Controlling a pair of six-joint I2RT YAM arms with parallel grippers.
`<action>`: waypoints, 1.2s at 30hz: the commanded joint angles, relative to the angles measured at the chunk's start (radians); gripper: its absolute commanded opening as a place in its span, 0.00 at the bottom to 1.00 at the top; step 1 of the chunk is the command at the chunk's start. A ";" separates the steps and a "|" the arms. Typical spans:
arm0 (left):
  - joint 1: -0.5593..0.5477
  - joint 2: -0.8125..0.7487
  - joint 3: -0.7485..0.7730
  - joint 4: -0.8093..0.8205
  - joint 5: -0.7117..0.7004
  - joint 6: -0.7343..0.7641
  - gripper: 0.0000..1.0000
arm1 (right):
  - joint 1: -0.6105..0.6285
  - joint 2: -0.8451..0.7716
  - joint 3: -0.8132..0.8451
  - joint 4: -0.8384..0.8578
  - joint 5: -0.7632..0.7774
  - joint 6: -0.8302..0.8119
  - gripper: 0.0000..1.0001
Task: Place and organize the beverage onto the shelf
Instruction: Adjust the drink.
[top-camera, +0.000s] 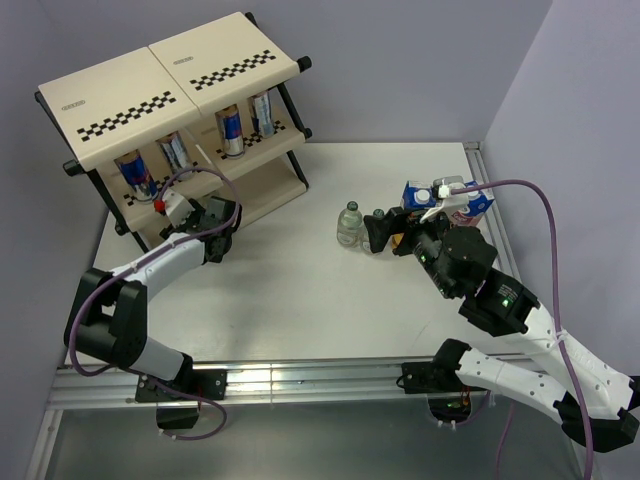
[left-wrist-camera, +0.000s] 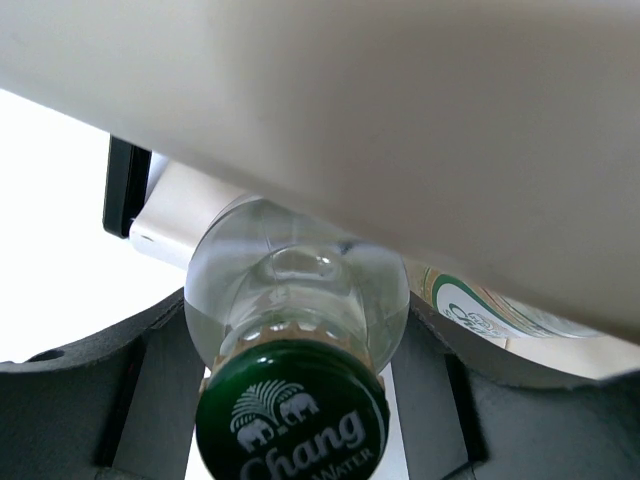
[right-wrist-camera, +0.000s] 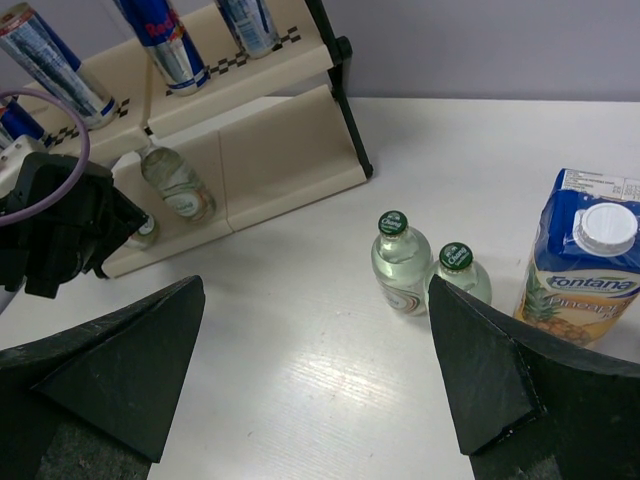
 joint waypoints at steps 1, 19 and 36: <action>0.017 0.008 0.062 0.004 -0.048 -0.040 0.07 | -0.005 -0.009 -0.010 0.036 -0.004 0.001 1.00; 0.020 -0.031 0.047 0.040 -0.035 0.012 0.00 | -0.005 -0.003 -0.011 0.039 -0.010 -0.003 1.00; 0.007 -0.216 -0.030 0.133 0.145 0.217 0.00 | -0.005 0.008 -0.019 0.047 -0.025 0.004 1.00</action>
